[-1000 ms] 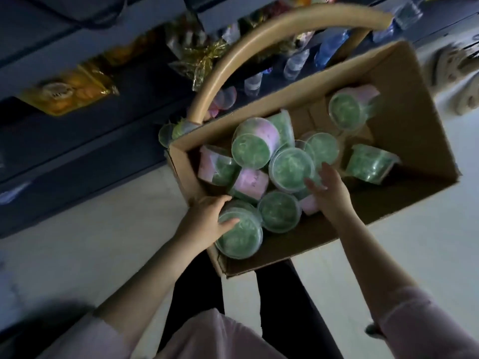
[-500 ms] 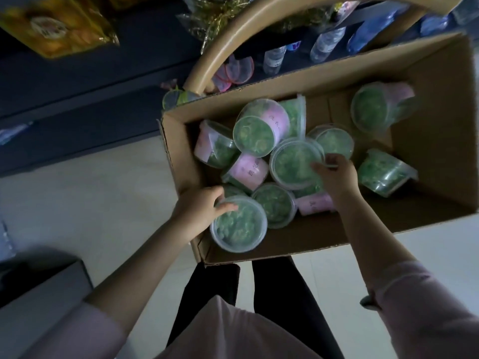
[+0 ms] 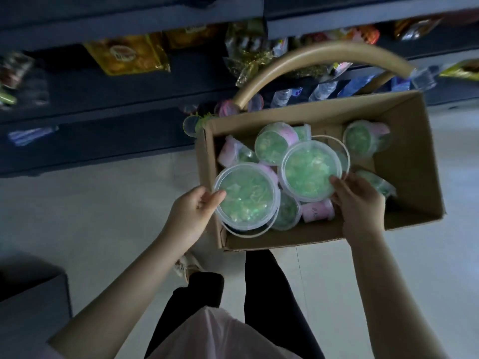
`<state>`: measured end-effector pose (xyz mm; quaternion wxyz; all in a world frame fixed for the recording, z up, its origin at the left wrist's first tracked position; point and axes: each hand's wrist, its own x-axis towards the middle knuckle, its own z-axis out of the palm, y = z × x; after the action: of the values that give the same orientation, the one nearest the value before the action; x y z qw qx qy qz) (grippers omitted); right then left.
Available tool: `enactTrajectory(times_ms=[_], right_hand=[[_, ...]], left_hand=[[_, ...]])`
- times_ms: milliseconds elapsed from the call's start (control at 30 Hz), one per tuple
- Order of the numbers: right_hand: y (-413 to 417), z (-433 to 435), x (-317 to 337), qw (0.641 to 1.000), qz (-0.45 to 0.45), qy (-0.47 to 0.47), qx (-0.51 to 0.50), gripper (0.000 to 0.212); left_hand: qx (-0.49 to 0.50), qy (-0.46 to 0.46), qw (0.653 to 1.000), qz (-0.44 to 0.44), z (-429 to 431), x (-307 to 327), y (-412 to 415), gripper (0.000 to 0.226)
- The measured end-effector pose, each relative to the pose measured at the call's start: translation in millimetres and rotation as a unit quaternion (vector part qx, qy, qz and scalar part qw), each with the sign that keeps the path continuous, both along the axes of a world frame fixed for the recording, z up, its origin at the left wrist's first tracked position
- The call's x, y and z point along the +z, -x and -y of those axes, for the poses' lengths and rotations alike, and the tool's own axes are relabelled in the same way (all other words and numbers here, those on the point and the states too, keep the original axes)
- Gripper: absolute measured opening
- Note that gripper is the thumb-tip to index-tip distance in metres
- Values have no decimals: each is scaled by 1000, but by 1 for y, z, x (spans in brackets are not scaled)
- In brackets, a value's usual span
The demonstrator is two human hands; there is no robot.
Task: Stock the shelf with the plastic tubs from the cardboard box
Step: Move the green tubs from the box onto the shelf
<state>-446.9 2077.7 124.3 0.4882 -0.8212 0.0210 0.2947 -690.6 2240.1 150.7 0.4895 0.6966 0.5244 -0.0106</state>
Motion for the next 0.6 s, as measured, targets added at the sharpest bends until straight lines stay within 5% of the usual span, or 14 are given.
enactTrajectory(times_ms=[167,400,600], right_hand=[[67,-23,99,994,0,-100,-46,24],[180,-64,226,942,-126,-300,-85,32],[239,-120,318,918,-104,-383,-3,57]], left_hand=[[75,-41,993,82,-9,81,71,51],[243,-57,947,201,-38,195,192,69],[309,-71,894,317,-77,289,268,25]])
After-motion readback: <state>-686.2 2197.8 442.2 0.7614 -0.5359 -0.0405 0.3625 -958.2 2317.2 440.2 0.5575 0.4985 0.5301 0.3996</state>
